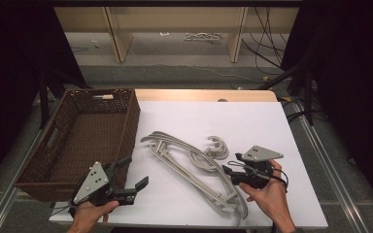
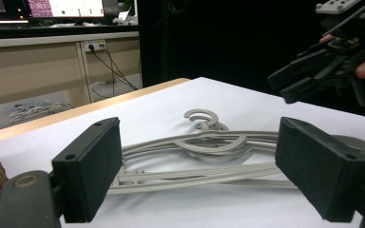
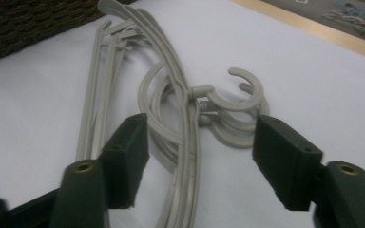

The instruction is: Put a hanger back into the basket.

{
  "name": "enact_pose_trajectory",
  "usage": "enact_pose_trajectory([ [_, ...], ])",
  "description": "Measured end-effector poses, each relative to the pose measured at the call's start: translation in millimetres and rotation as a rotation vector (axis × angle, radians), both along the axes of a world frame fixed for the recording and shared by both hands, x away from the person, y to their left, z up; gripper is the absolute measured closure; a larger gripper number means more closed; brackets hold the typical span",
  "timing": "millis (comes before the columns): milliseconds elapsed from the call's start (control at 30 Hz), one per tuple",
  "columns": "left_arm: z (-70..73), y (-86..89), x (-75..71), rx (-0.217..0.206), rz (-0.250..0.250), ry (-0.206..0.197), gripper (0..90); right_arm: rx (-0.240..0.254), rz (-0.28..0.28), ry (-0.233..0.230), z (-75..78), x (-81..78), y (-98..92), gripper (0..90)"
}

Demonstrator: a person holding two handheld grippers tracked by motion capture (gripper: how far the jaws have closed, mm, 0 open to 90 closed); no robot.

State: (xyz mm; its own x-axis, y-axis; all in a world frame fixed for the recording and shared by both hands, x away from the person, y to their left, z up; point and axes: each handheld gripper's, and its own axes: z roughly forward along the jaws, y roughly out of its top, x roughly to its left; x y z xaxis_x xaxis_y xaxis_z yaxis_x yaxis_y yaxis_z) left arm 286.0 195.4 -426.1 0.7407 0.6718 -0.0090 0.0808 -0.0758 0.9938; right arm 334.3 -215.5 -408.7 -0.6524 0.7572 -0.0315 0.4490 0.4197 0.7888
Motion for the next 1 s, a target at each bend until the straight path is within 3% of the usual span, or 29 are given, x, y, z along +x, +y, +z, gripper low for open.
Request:
enact_pose_trajectory([
  [167,0.1,-0.4,-1.2,-0.004,0.002,0.004,15.9,-0.086,0.026,0.113,-8.5,16.8,11.0,38.3],
  [267,0.3,0.1,-1.0,-0.003,0.002,0.001,15.9,-0.096,0.023,0.133,-14.1,22.8,15.5,39.3],
  [300,0.3,0.3,-0.9,-0.003,0.002,0.001,15.9,-0.124,0.043,0.188,-16.9,28.1,19.1,40.8],
  [367,0.1,0.3,-0.3,-0.004,0.003,0.002,15.9,-0.145,0.045,0.215,-20.3,32.7,23.8,43.0],
  [500,0.3,0.1,-0.7,-0.002,0.000,0.003,15.9,-0.193,0.077,0.220,-26.4,39.8,29.4,45.9],
  [567,0.5,0.2,-0.7,-0.004,0.001,0.001,15.9,-0.196,0.066,0.262,-27.7,41.7,32.8,46.2],
  [667,0.4,0.2,-0.8,-0.004,0.000,0.003,15.9,-0.174,0.070,0.236,-28.0,47.9,33.6,47.0],
  [700,0.4,0.1,-0.6,-0.003,0.000,0.002,15.9,-0.172,0.063,0.254,-26.1,48.9,33.6,47.4],
  [833,0.3,-0.3,-1.1,-0.006,-0.001,0.005,15.9,-0.144,0.064,0.240,-24.7,60.3,36.0,49.3],
  [1000,0.4,0.4,-0.6,-0.005,0.000,0.003,15.9,-0.127,0.034,0.285,-27.3,71.7,46.7,53.5],
])
